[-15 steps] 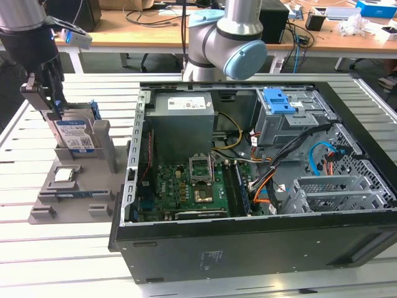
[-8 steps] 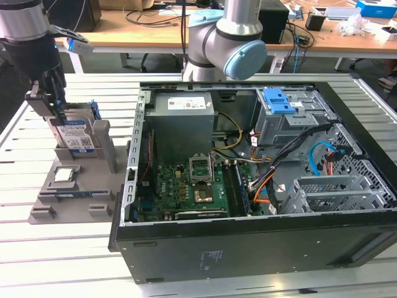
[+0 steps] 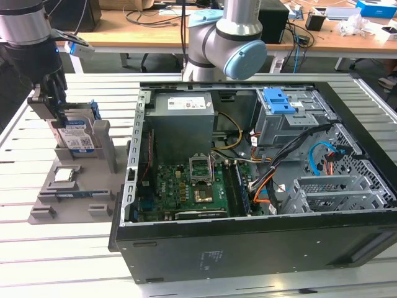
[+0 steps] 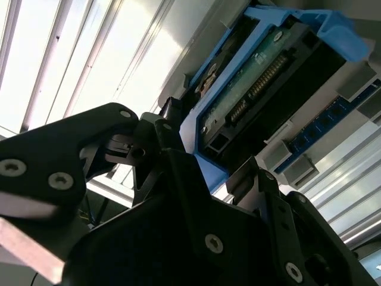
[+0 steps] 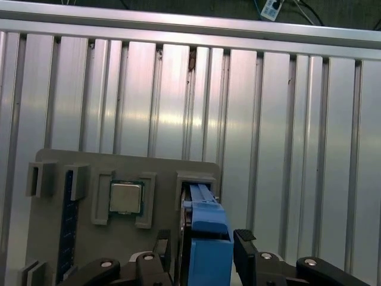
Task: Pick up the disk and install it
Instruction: 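Pick up the disk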
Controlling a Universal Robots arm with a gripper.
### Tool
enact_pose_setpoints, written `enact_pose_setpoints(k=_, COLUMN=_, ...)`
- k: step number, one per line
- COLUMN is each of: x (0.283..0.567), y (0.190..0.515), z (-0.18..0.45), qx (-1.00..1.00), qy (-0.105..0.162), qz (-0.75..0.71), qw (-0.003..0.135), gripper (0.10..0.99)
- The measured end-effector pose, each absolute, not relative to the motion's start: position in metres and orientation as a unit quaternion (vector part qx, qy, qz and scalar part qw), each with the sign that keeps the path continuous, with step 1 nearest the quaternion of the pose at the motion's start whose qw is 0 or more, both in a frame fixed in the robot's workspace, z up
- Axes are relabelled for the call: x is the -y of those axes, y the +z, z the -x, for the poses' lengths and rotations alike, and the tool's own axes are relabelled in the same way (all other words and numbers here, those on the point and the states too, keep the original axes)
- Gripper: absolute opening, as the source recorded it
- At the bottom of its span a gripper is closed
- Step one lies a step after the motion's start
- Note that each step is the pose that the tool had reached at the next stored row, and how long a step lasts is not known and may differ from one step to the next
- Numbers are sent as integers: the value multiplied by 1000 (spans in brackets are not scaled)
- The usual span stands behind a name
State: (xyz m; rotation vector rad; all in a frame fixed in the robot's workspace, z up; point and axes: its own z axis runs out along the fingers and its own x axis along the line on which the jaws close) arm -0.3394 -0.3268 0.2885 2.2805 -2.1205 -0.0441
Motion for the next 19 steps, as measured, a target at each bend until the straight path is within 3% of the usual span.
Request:
enact_pose_setpoints(k=4, x=327, y=288, z=339, qx=681, qy=-14, qz=-732, qw=14, gripper=529)
enact_pose_setpoints(k=5, x=327, y=288, z=339, qx=681, qy=-14, qz=-732, qw=14, gripper=396)
enact_pose_setpoints(k=7, x=327, y=288, z=339, qx=681, qy=-14, qz=-732, qw=14, gripper=376)
enact_pose_setpoints(k=19, x=327, y=288, z=339, qx=681, qy=-14, qz=-732, qw=14, gripper=376)
